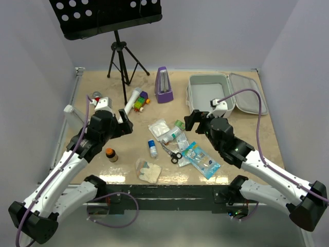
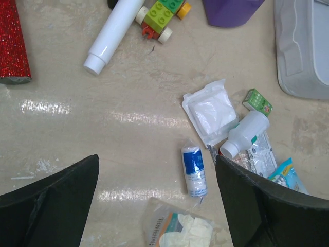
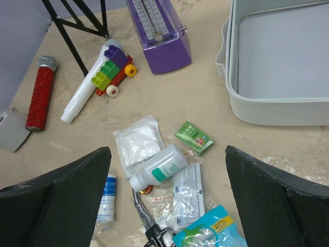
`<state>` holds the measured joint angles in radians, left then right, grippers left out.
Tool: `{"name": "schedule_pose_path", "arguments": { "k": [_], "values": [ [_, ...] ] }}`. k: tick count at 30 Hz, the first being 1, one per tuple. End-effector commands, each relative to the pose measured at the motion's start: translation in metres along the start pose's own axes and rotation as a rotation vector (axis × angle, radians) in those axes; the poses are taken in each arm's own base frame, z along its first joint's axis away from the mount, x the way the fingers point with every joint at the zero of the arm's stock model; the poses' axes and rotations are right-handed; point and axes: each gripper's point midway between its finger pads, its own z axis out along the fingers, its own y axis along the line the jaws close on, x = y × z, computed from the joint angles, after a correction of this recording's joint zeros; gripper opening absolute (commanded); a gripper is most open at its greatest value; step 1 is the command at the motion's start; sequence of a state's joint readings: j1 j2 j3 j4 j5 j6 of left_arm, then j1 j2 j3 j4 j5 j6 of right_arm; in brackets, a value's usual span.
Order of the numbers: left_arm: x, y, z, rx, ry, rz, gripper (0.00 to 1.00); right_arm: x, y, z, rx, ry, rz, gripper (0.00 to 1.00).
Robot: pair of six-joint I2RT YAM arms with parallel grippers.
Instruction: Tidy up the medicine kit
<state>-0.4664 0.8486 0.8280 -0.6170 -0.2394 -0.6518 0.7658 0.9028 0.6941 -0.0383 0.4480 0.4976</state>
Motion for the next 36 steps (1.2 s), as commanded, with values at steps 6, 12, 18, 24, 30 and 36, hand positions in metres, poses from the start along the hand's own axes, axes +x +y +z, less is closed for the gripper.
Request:
{"name": "schedule_pose_path", "arguments": {
  "k": [6,12,18,24,30,36],
  "values": [
    [-0.023,0.001,-0.015,0.008,-0.101,0.025,1.00,-0.007,0.004,-0.004,-0.028,-0.026,0.023,0.98],
    [-0.020,0.033,-0.026,-0.143,-0.119,-0.019,1.00,-0.001,0.006,0.000,-0.035,-0.008,-0.005,0.97],
    [0.000,0.046,-0.028,-0.165,-0.085,-0.036,1.00,0.013,0.009,0.004,-0.058,0.038,-0.034,0.94],
    [0.011,0.054,-0.033,-0.208,-0.060,-0.134,1.00,0.017,0.015,0.003,-0.088,0.039,-0.039,0.94],
    [0.038,0.066,-0.025,-0.291,0.020,-0.229,0.97,0.020,0.015,0.005,-0.085,0.044,-0.037,0.93],
    [0.062,0.071,-0.010,-0.320,0.081,-0.262,0.92,0.027,0.016,0.005,-0.102,0.058,-0.027,0.93]
  ]
}}
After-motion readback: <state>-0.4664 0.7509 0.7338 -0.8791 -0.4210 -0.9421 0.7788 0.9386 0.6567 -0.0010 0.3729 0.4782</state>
